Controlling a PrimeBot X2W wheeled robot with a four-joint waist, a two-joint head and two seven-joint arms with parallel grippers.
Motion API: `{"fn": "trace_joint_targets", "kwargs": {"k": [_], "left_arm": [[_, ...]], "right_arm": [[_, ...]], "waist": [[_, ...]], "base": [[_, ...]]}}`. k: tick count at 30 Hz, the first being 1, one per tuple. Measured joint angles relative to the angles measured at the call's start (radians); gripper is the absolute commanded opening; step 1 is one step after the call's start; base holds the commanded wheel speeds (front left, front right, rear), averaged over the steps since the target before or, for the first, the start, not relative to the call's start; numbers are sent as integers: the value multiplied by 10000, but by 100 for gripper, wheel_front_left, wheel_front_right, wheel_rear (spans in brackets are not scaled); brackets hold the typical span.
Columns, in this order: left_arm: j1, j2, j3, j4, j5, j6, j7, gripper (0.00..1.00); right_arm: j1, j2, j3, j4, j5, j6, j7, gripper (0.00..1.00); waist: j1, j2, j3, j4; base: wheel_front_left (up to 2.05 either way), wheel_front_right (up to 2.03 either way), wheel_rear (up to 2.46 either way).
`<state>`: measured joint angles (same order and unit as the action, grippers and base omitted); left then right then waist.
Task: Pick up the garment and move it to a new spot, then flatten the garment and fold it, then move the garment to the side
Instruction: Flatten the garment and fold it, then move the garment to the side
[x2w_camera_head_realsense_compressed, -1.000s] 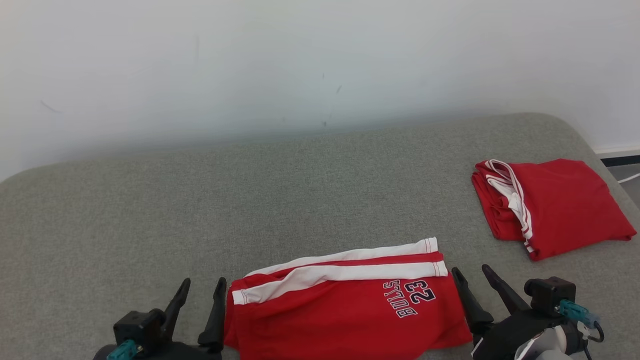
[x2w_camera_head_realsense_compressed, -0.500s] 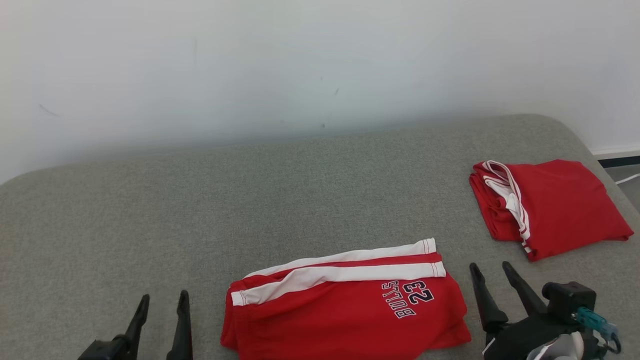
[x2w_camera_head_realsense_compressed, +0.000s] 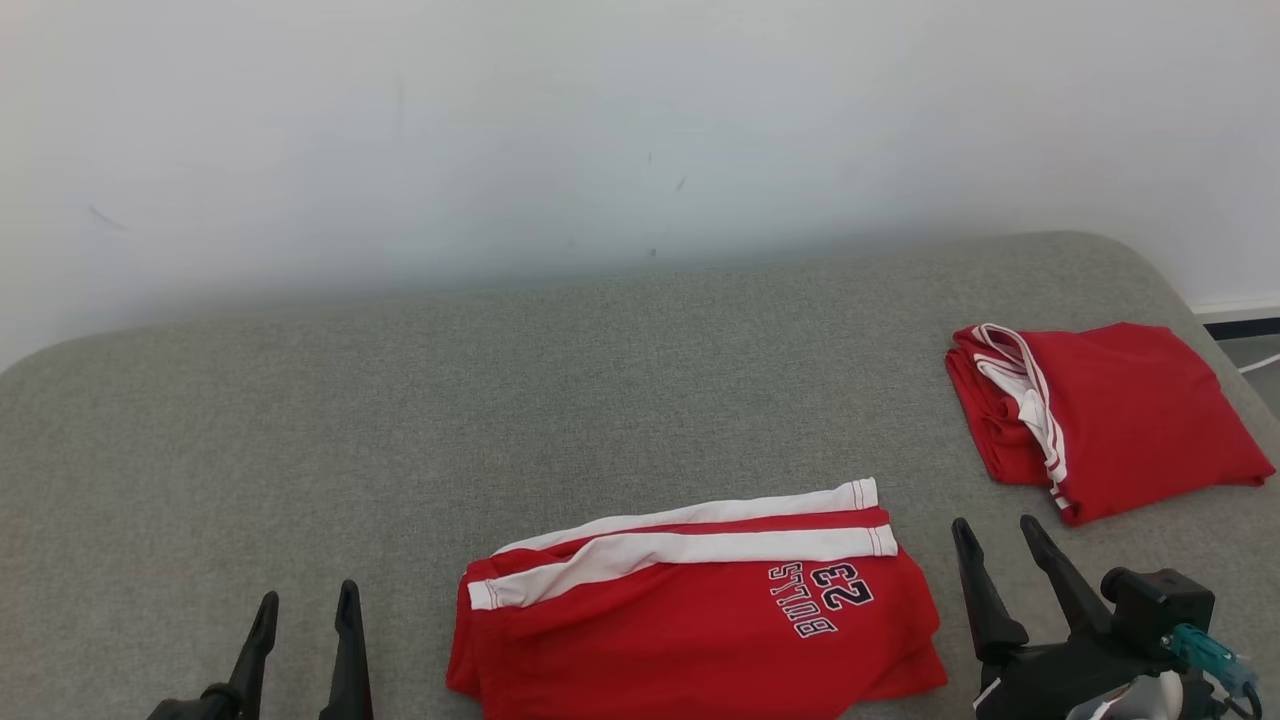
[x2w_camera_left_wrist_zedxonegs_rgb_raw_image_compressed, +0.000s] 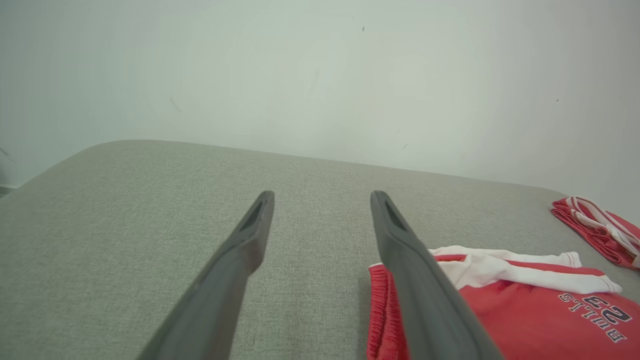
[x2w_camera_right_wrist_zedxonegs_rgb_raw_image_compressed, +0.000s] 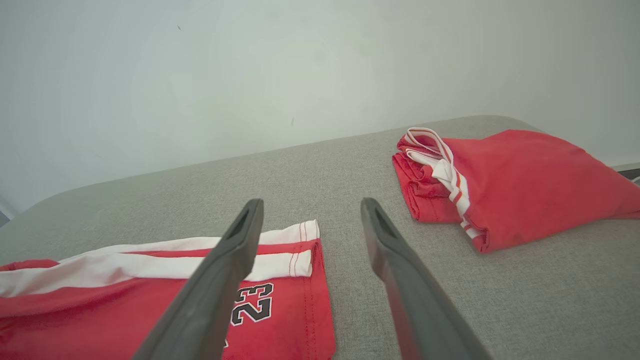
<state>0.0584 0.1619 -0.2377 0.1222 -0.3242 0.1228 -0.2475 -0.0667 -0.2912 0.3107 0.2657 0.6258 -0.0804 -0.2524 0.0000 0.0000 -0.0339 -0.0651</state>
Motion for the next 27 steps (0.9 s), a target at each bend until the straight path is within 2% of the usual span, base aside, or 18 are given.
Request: {"fn": "trace_joint_targets", "kwargs": {"k": [17,23,27], "left_arm": [[198,-203,153,-370,428,2,-13,100],[196,-284,180,-426,485,4,-13,100],[185,-330,109,-453,529,12,-10,100]], "right_arm": [[8,-4,-119,-263,-293,-88,6,100],[-151,-119,299,424,-274,-61,1085,100],[-984,-211,401,836,-272,38,1668,100]], "waist": [[0,0,19,151],[0,0,41,222],[0,0,60,289]], "base": [[0,0,0],[0,0,0],[0,0,0]]}}
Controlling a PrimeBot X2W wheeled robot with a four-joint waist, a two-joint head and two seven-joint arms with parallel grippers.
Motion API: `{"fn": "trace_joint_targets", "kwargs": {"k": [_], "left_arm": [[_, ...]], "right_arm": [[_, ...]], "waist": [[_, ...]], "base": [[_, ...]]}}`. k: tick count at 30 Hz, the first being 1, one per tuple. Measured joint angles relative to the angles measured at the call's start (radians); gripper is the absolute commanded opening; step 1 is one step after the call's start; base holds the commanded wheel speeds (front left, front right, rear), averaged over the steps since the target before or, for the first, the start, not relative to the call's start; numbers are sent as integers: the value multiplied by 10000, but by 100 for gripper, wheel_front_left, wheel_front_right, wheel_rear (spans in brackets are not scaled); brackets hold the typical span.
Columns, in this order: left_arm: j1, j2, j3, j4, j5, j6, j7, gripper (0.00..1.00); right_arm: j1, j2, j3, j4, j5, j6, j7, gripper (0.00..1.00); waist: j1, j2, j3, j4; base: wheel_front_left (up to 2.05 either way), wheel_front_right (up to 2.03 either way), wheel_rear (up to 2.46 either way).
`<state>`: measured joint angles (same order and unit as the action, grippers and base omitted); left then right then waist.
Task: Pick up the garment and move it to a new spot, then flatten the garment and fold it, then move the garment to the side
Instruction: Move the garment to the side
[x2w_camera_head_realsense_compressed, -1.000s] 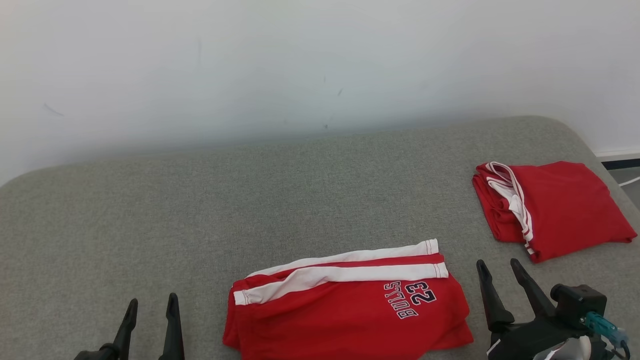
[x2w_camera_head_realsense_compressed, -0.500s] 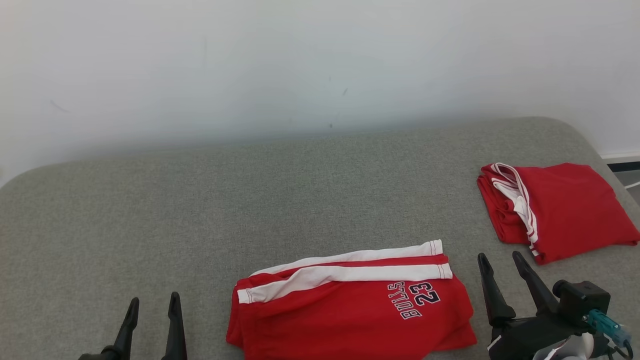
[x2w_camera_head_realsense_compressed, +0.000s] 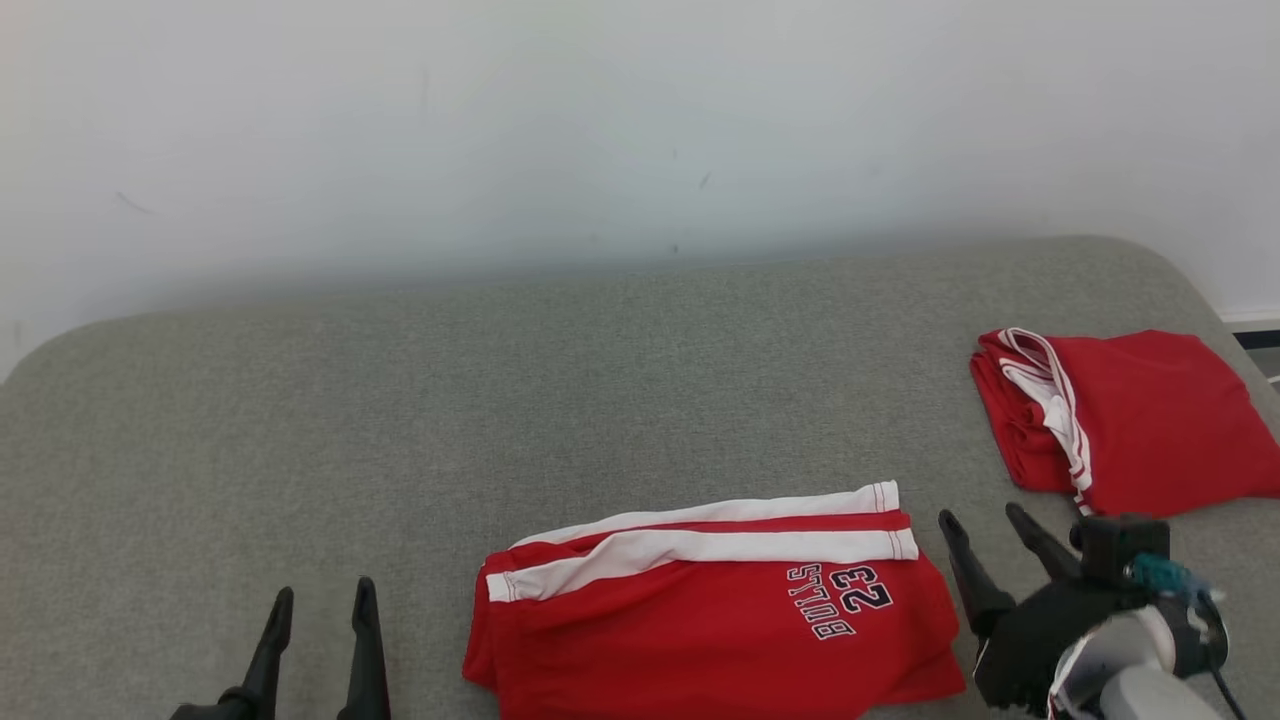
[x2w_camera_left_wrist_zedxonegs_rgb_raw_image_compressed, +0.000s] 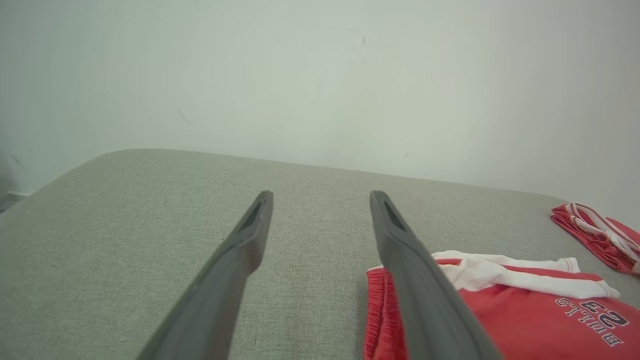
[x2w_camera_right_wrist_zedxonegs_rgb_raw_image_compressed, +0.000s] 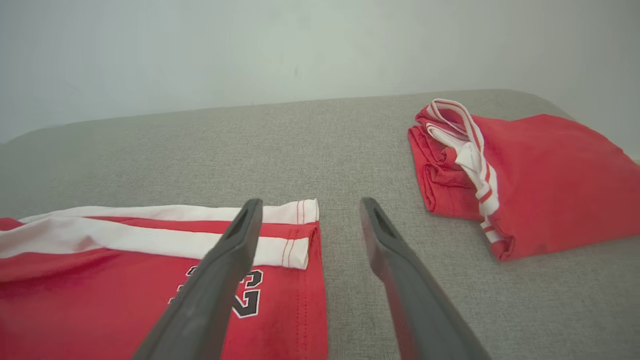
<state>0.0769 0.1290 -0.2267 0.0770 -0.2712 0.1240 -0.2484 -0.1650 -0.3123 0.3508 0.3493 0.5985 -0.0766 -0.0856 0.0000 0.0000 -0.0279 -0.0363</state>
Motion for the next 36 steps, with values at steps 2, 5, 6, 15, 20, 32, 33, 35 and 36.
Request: {"fn": "trace_joint_targets", "kwargs": {"k": [2,5,6,15,20,32,33,35,36], "left_arm": [[-10,-27,-109,-10,27,0,17,100],[-35,-56,-180,-19,63,0,31,100],[-40,-58,-198,-23,71,0,48,100],[-55,-98,-330,-38,71,0,192,100],[-58,-96,-318,-40,71,0,194,100],[-166,-90,-255,-38,67,0,238,100],[-208,-90,-245,-38,67,0,245,100],[-217,-90,-221,-35,54,0,255,100],[-217,-88,-205,-31,42,0,278,100]], "right_arm": [[-359,-46,36,376,105,153,384,100],[-614,-38,182,1020,251,255,959,100],[-672,-12,222,1212,268,257,1116,100],[-1305,380,646,2746,523,506,2380,100],[-1586,564,819,3528,523,518,2859,100],[-2244,763,1032,4573,512,694,3329,0],[-2317,779,1032,4617,512,736,3331,0],[-2366,836,1051,4683,512,828,3329,0],[-2369,894,1045,4704,512,857,3315,0]], "waist": [[0,0,18,68],[0,0,47,200],[0,0,60,248],[0,0,212,654],[0,0,294,761],[-1,0,411,808],[-1,0,422,808],[0,0,441,802],[0,0,449,794]], "base": [[0,0,0],[0,0,0],[0,0,0],[0,0,0],[0,0,0],[0,0,0],[0,0,0],[0,0,0],[0,0,0]]}}
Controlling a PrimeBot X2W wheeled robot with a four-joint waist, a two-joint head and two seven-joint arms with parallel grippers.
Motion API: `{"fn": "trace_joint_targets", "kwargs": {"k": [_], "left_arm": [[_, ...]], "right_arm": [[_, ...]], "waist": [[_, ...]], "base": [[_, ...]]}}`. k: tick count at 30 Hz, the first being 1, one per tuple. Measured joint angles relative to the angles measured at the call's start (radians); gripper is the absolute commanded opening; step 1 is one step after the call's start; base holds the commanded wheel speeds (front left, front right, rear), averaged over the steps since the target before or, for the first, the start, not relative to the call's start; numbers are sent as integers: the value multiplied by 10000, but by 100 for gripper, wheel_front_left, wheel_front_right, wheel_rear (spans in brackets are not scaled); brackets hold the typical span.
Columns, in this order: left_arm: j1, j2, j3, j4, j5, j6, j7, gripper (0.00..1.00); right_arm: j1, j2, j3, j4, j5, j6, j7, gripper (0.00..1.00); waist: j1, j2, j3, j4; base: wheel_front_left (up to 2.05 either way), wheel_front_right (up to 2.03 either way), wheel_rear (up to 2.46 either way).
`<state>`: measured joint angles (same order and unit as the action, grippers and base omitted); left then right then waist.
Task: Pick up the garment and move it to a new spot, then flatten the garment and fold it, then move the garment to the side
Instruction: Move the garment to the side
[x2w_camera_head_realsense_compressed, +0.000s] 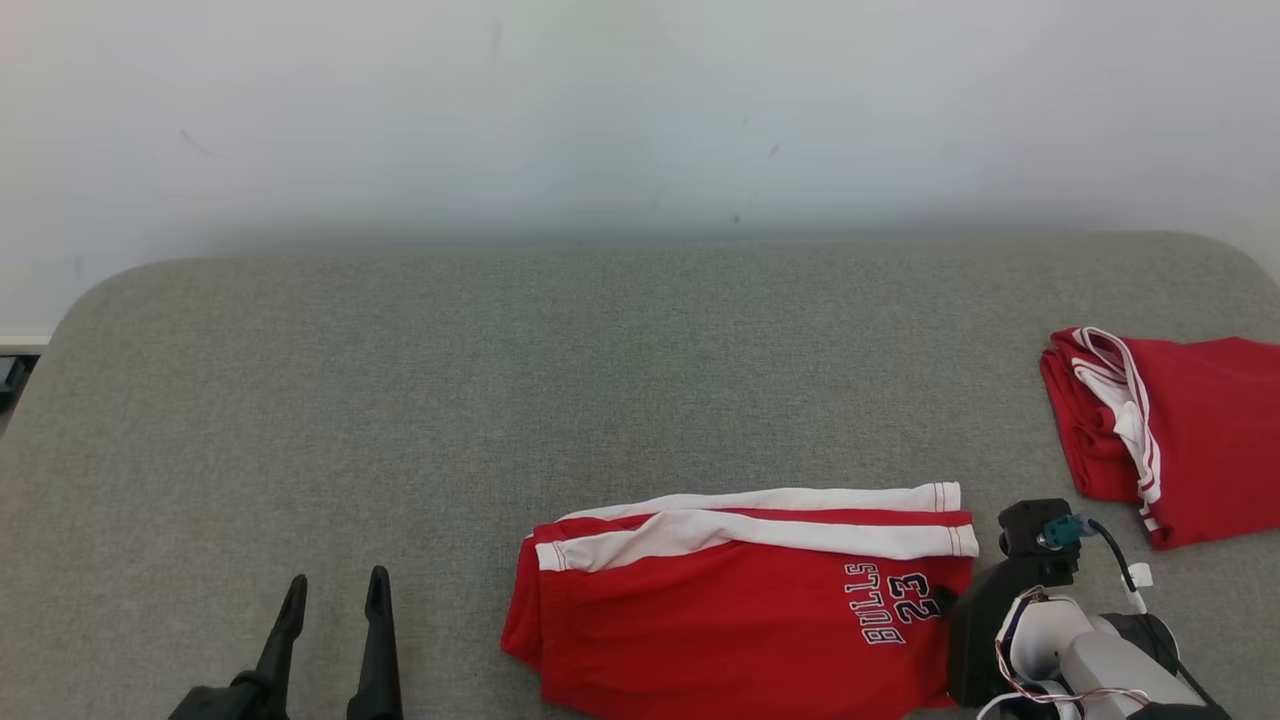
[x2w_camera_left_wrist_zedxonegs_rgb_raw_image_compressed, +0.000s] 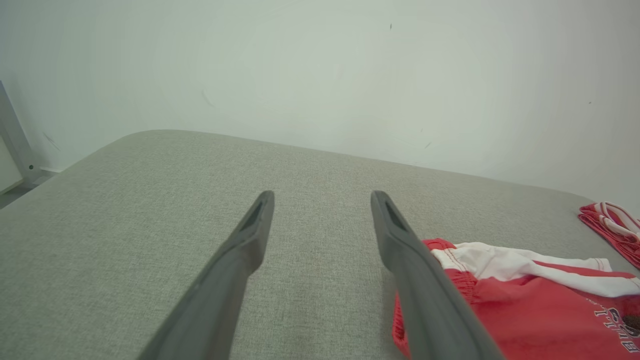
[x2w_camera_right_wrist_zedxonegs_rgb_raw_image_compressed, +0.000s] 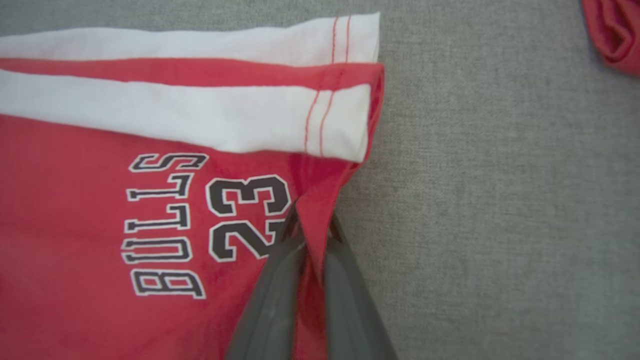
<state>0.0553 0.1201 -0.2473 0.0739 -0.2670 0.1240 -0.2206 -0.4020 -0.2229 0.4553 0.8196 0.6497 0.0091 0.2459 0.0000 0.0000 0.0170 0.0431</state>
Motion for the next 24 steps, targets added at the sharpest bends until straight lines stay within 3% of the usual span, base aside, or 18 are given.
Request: {"fn": "trace_joint_targets", "kwargs": {"k": [10,19,24], "left_arm": [[12,33,146,52,-117,0,-2,100],[-4,0,63,184,-142,-21,0,100],[-3,4,81,318,-174,-21,2,100]], "right_arm": [[-242,-729,-355,324,33,408,-322,0],[-327,-389,-744,-525,1440,1149,-192,0],[-109,-238,-663,-1618,2291,1187,387,0]], "waist": [[0,0,-21,-405],[0,0,-120,-604],[0,0,-216,-609]], "base": [[0,0,0],[0,0,0],[0,0,0]]}}
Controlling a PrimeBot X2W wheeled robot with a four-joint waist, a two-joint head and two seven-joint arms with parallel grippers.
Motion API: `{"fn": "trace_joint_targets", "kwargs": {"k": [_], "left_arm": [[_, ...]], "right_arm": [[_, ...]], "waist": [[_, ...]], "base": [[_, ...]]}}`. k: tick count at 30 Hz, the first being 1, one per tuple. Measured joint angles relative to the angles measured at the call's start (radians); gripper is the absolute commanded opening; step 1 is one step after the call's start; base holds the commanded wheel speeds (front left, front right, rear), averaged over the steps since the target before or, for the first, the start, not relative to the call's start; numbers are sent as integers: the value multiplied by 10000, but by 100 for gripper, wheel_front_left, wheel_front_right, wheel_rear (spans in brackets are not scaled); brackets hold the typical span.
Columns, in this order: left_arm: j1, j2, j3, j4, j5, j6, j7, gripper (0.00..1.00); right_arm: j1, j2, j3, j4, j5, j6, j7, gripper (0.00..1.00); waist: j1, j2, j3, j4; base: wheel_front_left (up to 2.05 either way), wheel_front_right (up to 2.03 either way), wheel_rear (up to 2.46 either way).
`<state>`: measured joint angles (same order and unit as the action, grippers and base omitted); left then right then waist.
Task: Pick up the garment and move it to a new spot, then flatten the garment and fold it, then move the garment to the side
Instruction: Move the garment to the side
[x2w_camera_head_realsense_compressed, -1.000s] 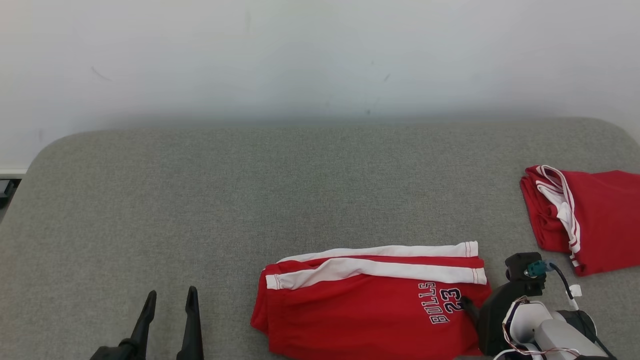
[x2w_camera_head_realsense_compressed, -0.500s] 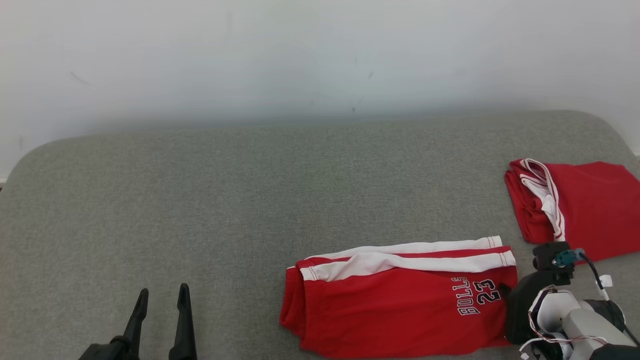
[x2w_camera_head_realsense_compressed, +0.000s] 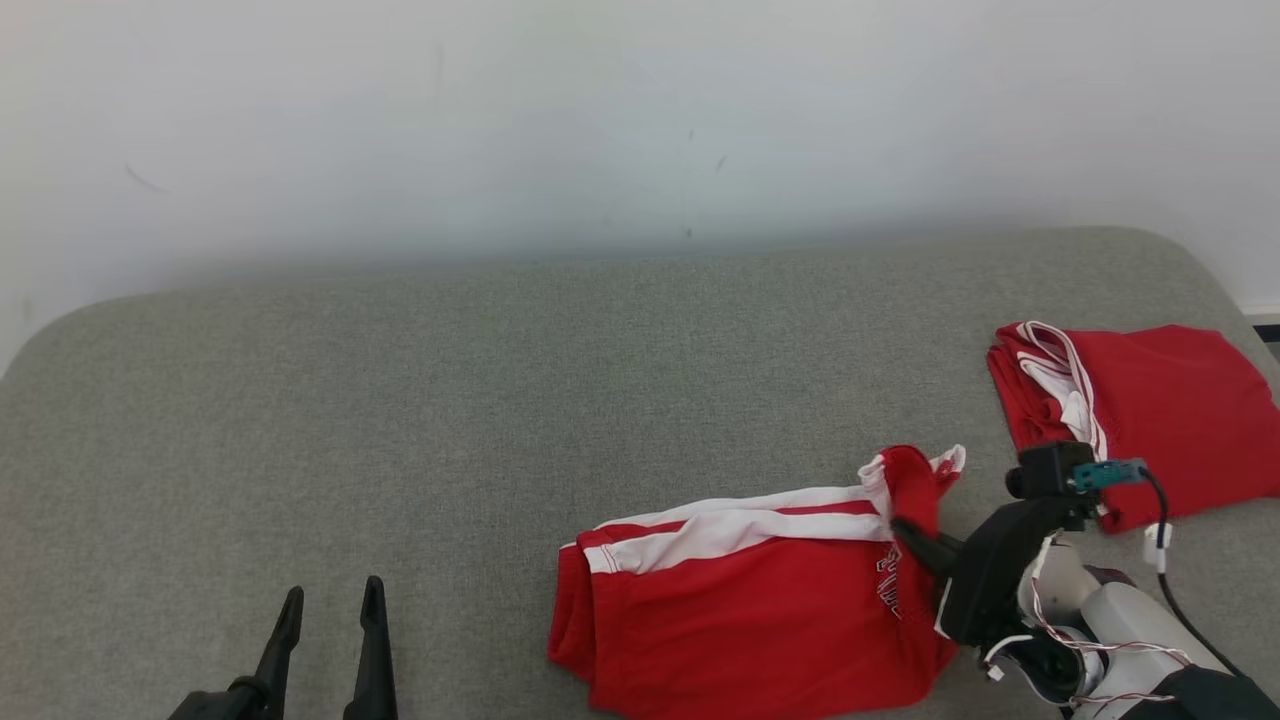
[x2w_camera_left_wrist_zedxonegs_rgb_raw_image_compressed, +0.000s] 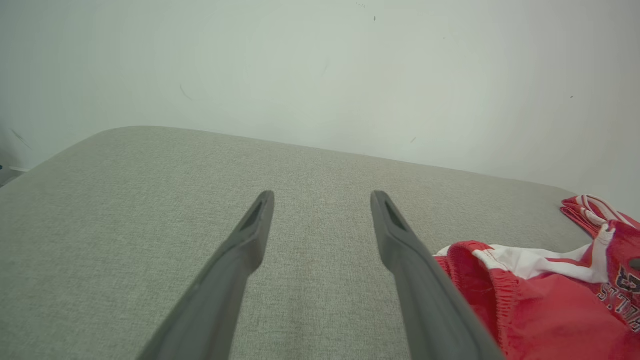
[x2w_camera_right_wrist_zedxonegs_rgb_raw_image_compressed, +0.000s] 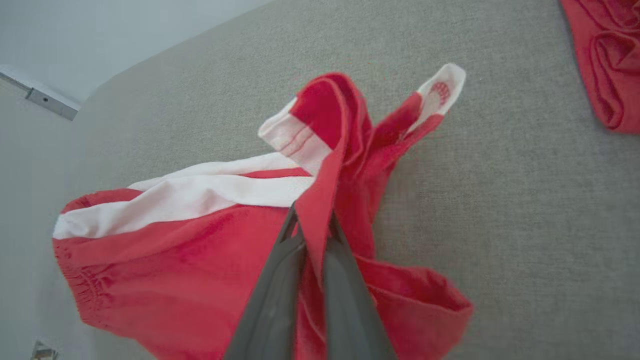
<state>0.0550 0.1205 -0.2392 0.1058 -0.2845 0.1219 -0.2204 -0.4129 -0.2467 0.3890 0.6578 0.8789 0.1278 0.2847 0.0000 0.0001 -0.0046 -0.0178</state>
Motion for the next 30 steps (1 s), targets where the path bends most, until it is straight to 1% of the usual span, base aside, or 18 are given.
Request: {"fn": "trace_joint_targets", "kwargs": {"k": [3,4,9,13,23,24,27,30], "left_arm": [[2,-6,-10,44,-29,-2,0,100],[2,-6,-10,44,-29,-2,0,100],[-1,-52,-88,117,-36,-84,15,100],[-3,-71,-100,123,-48,-90,35,100],[-91,-109,-265,190,-48,-167,90,100],[-176,-123,-276,236,-48,-167,102,100],[-221,-144,-272,267,-50,-167,102,100],[-232,-171,-326,311,-52,-176,102,100]], "right_arm": [[185,-15,416,-1104,658,-4,543,0],[185,-15,416,-1104,658,-4,543,0],[605,102,909,-2892,1912,-4,1310,0],[729,362,970,-3691,2485,-4,1559,0],[724,966,953,-3862,2470,-8,1484,0],[709,1120,988,-3693,2376,-167,1369,0],[611,1306,1206,-3246,1988,-462,1235,0],[531,1488,1333,-2869,1785,-635,1093,0]], "waist": [[0,0,-64,5],[0,0,-64,5],[0,0,-147,119],[0,-1,-186,232],[0,0,-140,629],[0,0,-120,719],[0,0,-87,841],[0,-1,-46,935]], "base": [[0,0,0],[0,0,0],[0,0,0],[0,0,0],[0,0,0],[0,0,0],[0,0,0],[0,0,0]]}}
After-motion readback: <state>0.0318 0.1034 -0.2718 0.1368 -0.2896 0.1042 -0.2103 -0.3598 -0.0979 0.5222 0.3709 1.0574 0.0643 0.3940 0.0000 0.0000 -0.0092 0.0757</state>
